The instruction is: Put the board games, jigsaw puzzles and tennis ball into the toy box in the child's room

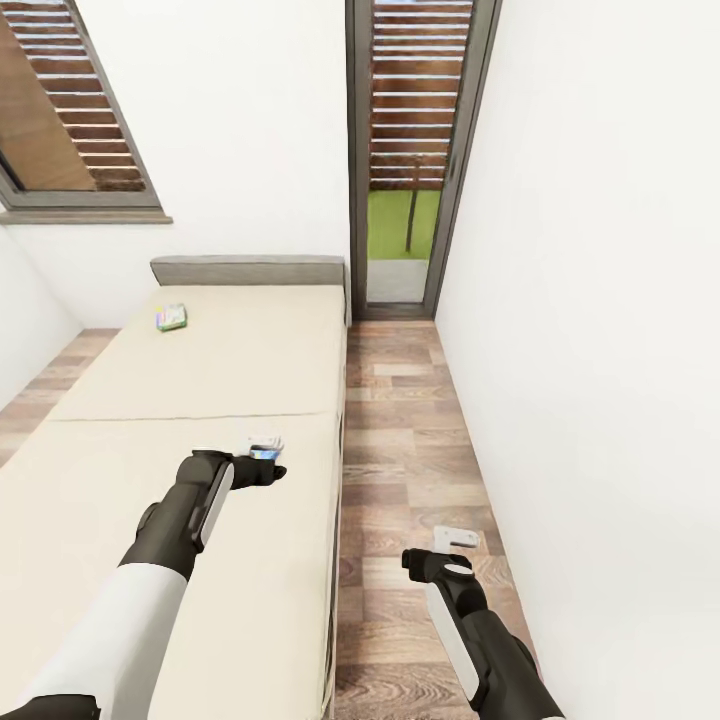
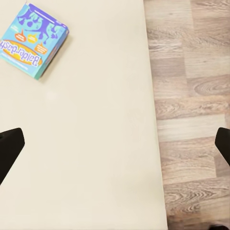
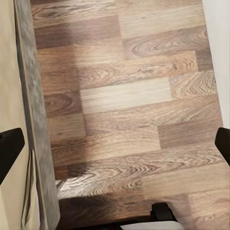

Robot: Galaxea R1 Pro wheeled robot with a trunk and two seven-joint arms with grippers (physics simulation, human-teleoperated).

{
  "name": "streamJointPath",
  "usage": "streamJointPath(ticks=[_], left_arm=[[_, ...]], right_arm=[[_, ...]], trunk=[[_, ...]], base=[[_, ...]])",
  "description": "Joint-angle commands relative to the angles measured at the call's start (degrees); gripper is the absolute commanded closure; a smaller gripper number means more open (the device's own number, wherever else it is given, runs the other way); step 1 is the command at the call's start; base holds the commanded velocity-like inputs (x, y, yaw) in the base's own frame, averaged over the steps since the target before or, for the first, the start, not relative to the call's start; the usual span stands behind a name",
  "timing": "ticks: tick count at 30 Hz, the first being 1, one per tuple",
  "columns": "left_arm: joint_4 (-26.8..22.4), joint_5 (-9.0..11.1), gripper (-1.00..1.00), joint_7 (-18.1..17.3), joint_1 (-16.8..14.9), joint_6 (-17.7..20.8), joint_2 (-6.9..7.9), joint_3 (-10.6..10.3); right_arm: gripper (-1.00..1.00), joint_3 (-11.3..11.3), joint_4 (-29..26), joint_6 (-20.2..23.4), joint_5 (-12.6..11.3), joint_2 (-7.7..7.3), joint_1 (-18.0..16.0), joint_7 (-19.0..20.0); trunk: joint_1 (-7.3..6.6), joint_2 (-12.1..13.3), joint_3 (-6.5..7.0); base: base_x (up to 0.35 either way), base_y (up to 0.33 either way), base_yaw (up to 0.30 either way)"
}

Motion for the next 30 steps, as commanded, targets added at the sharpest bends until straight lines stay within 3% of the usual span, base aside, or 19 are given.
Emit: streamJointPath(ticks=[1,30], left_arm=[[-0.1,-0.6,-1.0,-0.5,0.0,0.2,-0.04,0.1],[-0.4,-0.5,-1.0,-0.6,0.0,0.4,0.18,0.1]], right_arm=[[-1.0,0.1,-0.1,0.1,-0.6,0.0,0.0,-0.5],[-1.0,0.1,0.4,0.0,-0.5,0.0,0.0,-0.5]], trunk=[[0.03,-0.1,-0.19],[0.03,-0.1,-2.91]], base=[[0.0,0.0,0.0],[0.0,0.0,0.0]])
